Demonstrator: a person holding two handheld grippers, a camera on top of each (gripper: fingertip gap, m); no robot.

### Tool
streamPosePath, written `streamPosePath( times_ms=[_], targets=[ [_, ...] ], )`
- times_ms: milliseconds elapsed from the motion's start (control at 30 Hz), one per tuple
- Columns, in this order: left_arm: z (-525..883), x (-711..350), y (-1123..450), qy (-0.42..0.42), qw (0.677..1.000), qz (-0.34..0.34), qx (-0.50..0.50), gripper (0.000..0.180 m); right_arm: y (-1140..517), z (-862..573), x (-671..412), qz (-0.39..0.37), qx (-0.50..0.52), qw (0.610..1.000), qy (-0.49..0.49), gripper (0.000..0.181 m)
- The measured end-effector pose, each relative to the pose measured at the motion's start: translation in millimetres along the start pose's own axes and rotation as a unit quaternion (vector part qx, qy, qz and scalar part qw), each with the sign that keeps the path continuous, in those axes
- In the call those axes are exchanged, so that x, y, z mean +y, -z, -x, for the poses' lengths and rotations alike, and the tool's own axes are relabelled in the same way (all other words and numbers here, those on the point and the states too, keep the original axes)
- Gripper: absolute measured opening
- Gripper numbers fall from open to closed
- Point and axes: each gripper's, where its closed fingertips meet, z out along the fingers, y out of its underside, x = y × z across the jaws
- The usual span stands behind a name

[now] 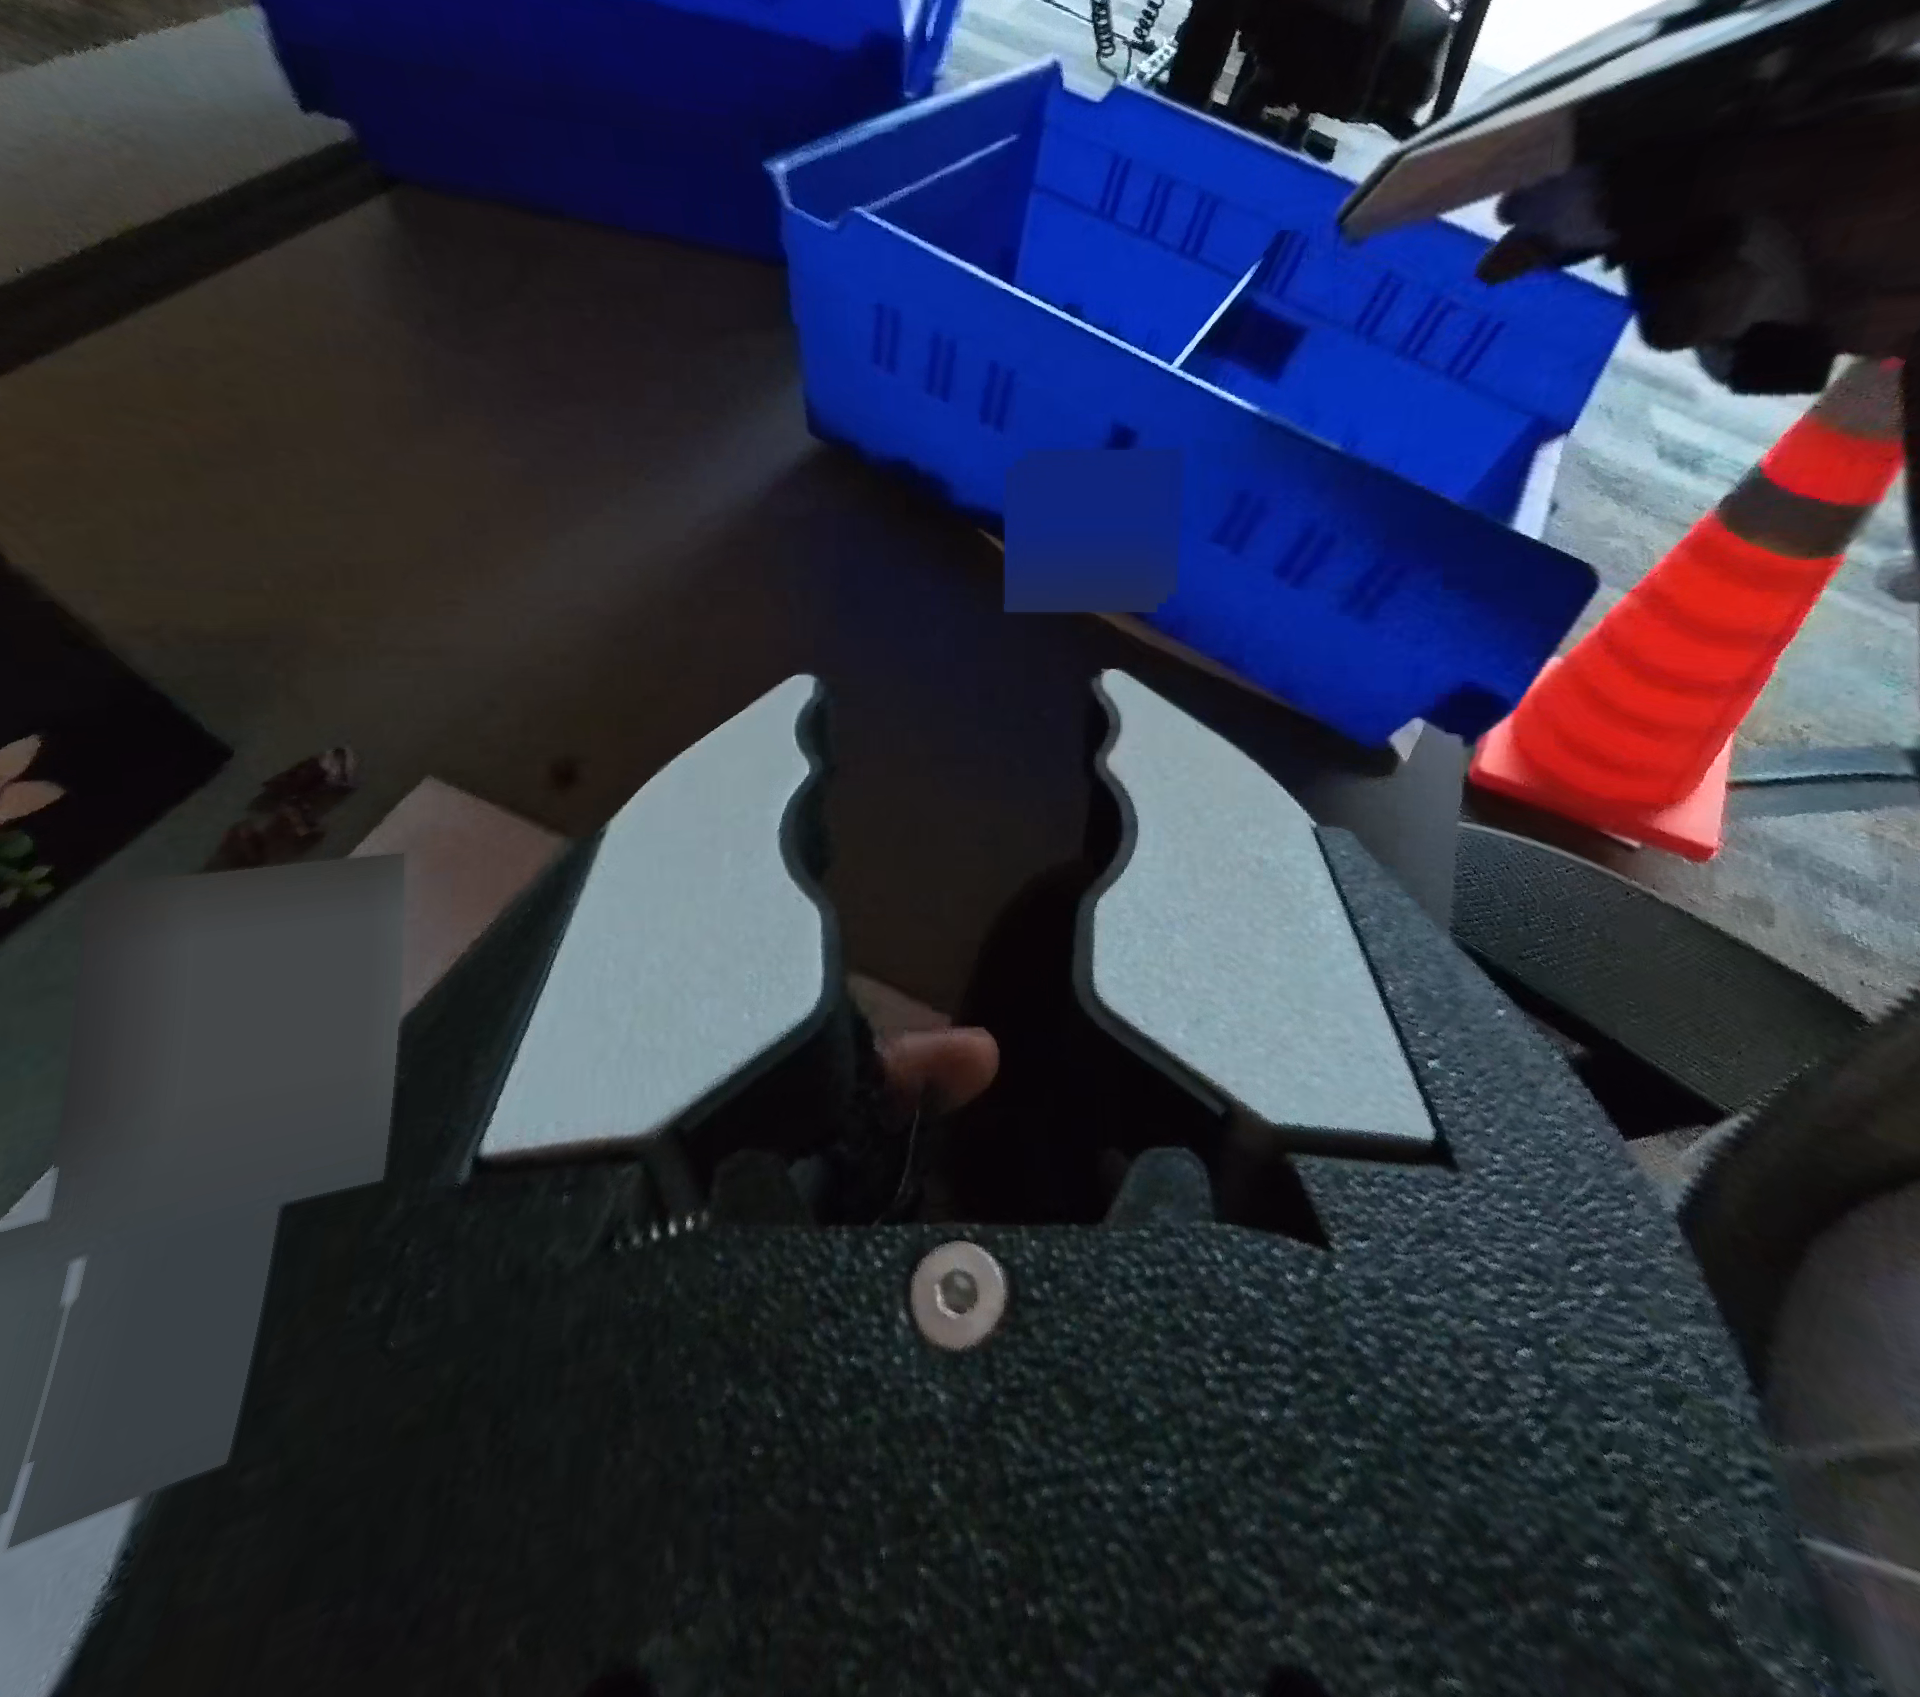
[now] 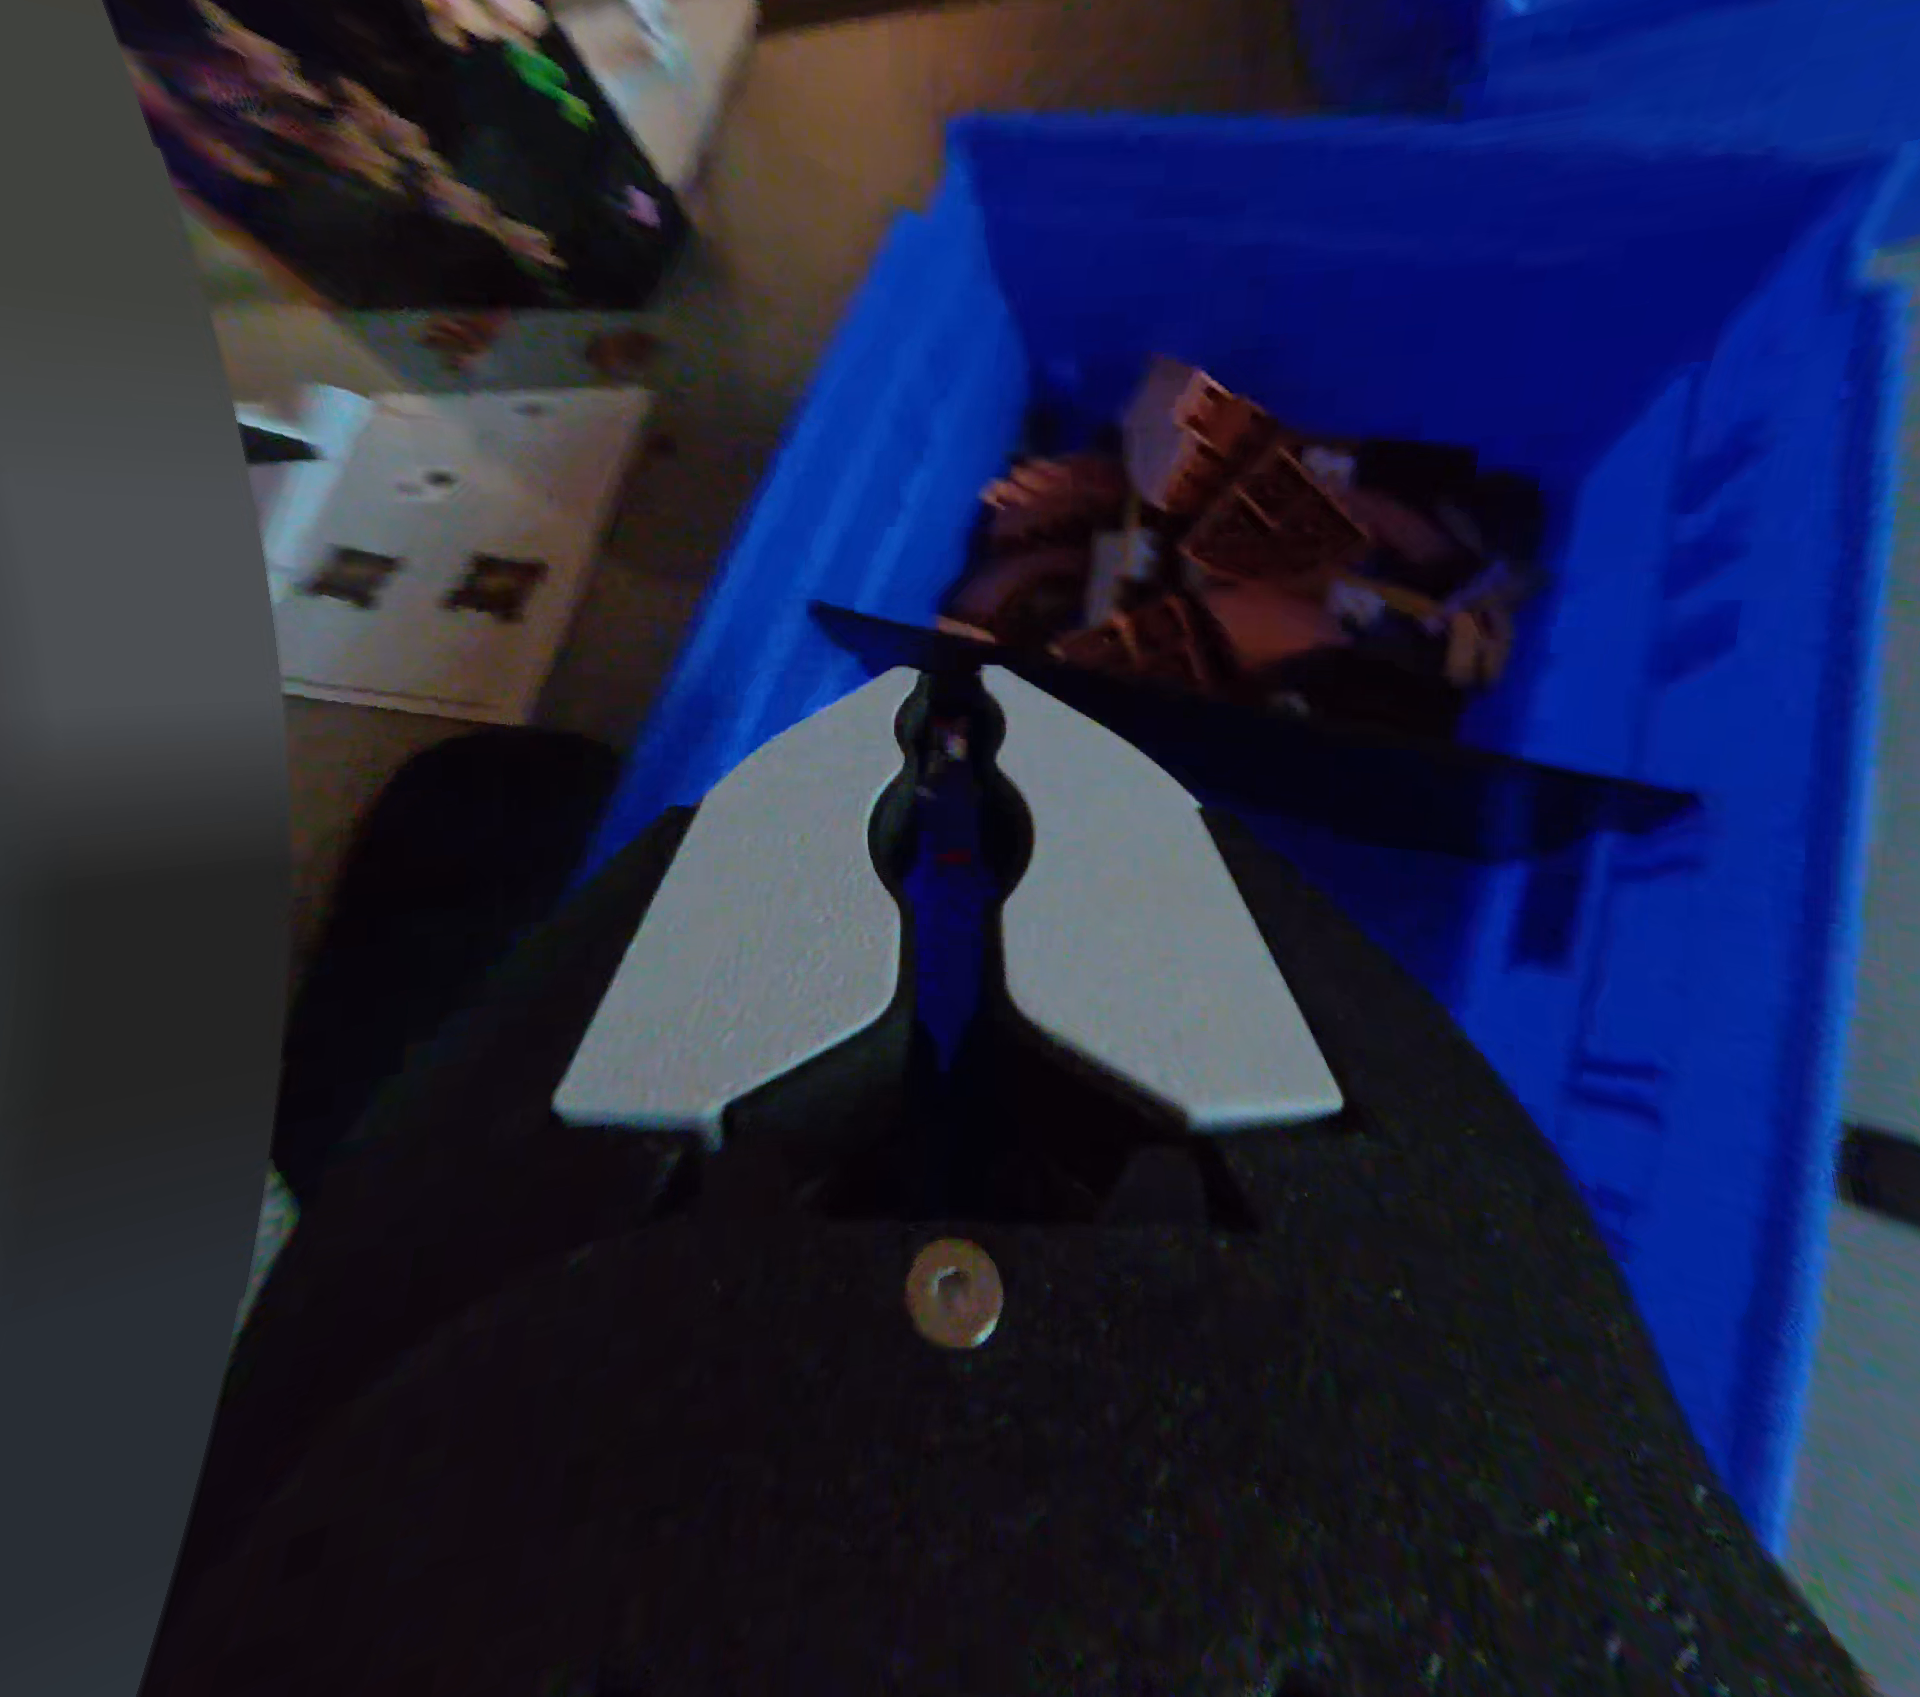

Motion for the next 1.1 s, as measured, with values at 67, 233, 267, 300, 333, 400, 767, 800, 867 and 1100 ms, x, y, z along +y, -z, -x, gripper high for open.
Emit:
streamPosePath(
  times_ms=[67,233,267,300,333,400,767,800,867,1100],
  targets=[
    [6.8,0.2,12.8,0.000,1.000,0.001,-0.015,0.045,6.7,20.3,-15.5,-0.027,-0.037,0.999,0.012,0.006],
    [35.7,8.2,65.5,-0.012,0.996,-0.001,-0.085,0.045,5.5,63.3,-38.3,-0.039,-0.065,0.995,0.070,0.005],
    [42.9,10.9,77.3,-0.009,0.995,-0.004,-0.099,0.045,2.4,75.1,-41.6,-0.039,-0.074,0.993,0.085,0.005],
    [49.7,14.7,88.7,-0.006,0.994,-0.005,-0.112,0.045,-1.4,87.5,-45.0,-0.039,-0.082,0.991,0.099,0.005],
    [57.2,19.9,100.2,-0.003,0.992,-0.002,-0.126,0.045,-6.8,99.7,-48.0,-0.037,-0.086,0.989,0.112,0.006],
    [72.9,31.7,120.9,0.002,0.988,0.005,-0.157,0.045,-21.7,123.3,-51.1,-0.028,-0.092,0.985,0.142,0.006],
    [112.9,70.3,177.4,0.042,0.976,-0.010,-0.214,0.045,-186.2,168.9,-14.7,0.107,-0.088,0.969,0.206,0.006],
    [113.6,72.2,178.8,0.045,0.976,-0.013,-0.212,0.045,-199.4,163.9,-7.2,0.119,-0.079,0.967,0.211,0.006],
    [115.8,76.1,180.4,0.051,0.976,-0.013,-0.210,0.045,-220.0,152.9,7.1,0.143,-0.056,0.962,0.225,0.006],
    [119.8,80.7,176.7,0.064,0.978,-0.019,-0.198,0.045,-244.5,135.9,24.9,0.167,-0.018,0.946,0.275,0.008]
  ],
)
